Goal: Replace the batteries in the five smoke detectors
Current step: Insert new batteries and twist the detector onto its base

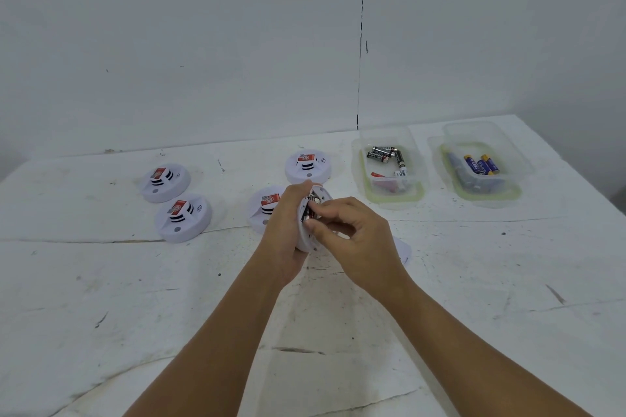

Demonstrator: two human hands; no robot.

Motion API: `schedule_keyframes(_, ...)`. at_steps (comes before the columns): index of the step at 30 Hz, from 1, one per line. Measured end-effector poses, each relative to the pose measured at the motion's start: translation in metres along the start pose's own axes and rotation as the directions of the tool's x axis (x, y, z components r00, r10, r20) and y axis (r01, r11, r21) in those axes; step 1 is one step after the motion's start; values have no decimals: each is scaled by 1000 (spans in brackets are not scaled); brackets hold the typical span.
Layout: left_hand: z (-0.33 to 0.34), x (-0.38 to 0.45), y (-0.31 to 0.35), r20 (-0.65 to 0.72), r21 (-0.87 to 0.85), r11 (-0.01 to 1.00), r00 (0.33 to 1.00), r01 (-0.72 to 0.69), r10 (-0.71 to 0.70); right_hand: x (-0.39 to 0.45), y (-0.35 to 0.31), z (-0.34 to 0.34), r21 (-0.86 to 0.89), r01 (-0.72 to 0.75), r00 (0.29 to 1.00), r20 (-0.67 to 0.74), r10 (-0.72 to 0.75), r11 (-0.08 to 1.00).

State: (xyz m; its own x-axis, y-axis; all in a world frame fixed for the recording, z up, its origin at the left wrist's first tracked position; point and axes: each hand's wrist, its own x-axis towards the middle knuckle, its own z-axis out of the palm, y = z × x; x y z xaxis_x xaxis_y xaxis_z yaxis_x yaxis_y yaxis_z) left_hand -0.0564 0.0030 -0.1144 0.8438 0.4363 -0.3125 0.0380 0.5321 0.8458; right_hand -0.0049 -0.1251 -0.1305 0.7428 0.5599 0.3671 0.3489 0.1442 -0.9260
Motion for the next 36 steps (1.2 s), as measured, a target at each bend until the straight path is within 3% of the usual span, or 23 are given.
schedule_keyframes(5,0,0,1,21,16,1000,1000,6,-6,0,-3,-1,18,-31,1000,6,31,999)
schedule_keyframes(17,8,-11,7,2,31,998,998,-56,56,17,-19,-6,107,-268,959,125,255,957)
schedule_keyframes(30,11,-17,9,-23,-34,998,999,-43,43,27,-23,-20,150,-315,931,243,274,937)
schedule_keyframes(36,12,-20,9,-17,-72,997,1000,-16,15,28,-24,-17,127,-313,936,209,283,941)
